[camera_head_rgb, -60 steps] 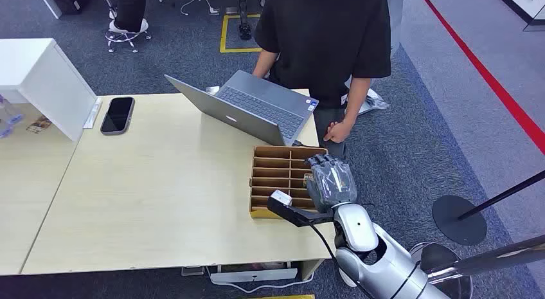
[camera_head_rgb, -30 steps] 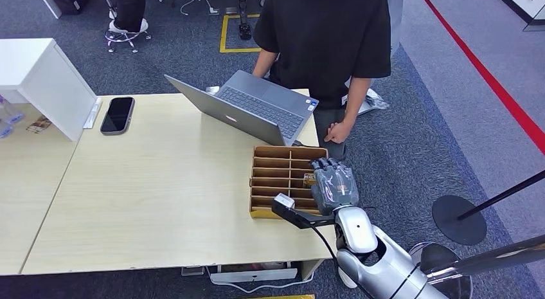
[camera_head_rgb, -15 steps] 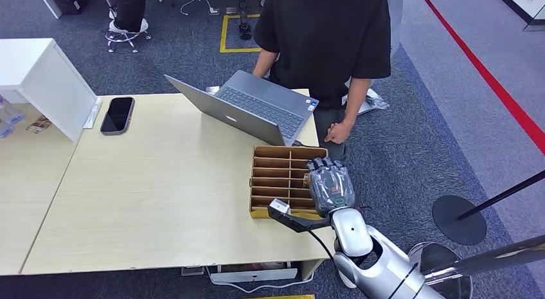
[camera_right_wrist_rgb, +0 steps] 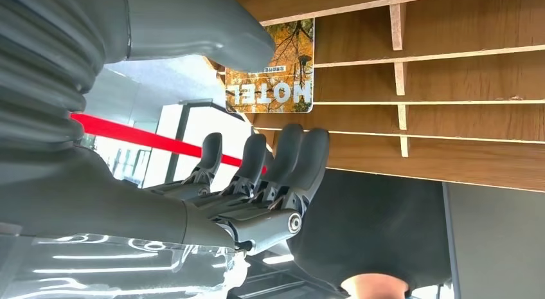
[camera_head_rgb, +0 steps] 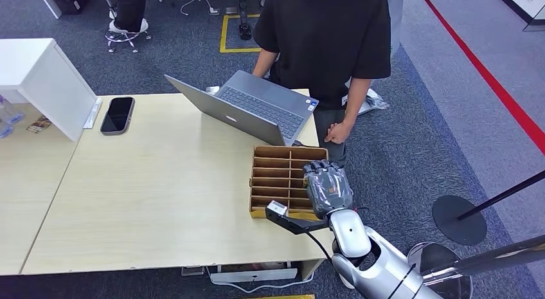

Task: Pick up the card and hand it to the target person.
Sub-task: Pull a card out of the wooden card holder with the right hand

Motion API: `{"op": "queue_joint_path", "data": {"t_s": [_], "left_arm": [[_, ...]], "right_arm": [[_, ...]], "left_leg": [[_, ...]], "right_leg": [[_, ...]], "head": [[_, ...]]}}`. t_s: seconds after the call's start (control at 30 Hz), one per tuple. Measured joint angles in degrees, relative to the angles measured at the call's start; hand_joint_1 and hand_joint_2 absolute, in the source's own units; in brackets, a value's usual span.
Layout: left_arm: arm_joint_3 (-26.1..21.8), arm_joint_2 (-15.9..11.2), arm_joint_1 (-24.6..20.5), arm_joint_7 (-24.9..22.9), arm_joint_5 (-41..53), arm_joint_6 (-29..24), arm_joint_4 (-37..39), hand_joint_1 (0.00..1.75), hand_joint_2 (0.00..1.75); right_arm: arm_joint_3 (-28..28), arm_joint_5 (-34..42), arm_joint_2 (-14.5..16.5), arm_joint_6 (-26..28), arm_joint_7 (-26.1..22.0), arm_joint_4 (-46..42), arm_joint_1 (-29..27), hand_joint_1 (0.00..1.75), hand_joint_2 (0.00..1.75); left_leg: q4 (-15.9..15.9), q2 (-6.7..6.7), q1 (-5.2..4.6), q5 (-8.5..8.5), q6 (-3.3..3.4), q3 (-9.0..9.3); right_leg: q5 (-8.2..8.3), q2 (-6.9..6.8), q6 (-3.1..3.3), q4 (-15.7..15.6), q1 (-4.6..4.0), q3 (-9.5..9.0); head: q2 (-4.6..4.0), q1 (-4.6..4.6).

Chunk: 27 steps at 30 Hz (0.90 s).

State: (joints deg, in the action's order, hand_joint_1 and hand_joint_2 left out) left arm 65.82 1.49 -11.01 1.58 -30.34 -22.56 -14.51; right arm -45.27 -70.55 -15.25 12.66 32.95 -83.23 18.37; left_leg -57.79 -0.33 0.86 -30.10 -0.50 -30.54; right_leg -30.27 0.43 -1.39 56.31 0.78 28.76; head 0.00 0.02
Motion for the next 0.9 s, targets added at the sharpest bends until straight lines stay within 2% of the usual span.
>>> {"op": "queue_joint_path", "data": {"t_s": [0.4,0.63,0.8,0.9], "left_arm": [[0.00,0.00,0.00,-0.02,0.00,0.00,0.00,0.00,0.00],[-0.01,0.00,0.00,-0.03,0.02,0.00,0.00,0.00,0.00],[-0.01,-0.02,0.00,-0.03,0.03,0.00,0.00,0.00,0.00],[-0.01,-0.07,0.01,-0.03,0.05,0.00,0.00,0.00,0.00]], "right_arm": [[0.33,1.30,-0.01,0.02,0.49,0.02,0.00,0.72,1.75],[0.49,1.76,-0.01,-0.01,0.59,0.16,0.01,0.76,1.75],[0.50,2.01,-0.01,-0.43,0.64,0.34,0.01,0.86,1.75],[0.49,2.08,-0.01,-0.58,0.64,0.49,0.01,0.85,1.75]], "left_leg": [[0.00,0.00,0.00,0.00,0.00,0.00],[0.00,0.00,0.00,0.00,0.00,0.00],[0.00,0.00,0.00,0.00,0.00,0.00],[0.00,0.00,0.00,0.00,0.00,0.00]], "right_leg": [[0.00,0.00,0.00,0.00,0.00,0.00],[0.00,0.00,0.00,0.00,0.00,0.00],[0.00,0.00,0.00,0.00,0.00,0.00],[0.00,0.00,0.00,0.00,0.00,0.00]], "head": [[0.00,0.01],[0.00,0.01],[0.00,0.01],[0.00,0.01]]}}
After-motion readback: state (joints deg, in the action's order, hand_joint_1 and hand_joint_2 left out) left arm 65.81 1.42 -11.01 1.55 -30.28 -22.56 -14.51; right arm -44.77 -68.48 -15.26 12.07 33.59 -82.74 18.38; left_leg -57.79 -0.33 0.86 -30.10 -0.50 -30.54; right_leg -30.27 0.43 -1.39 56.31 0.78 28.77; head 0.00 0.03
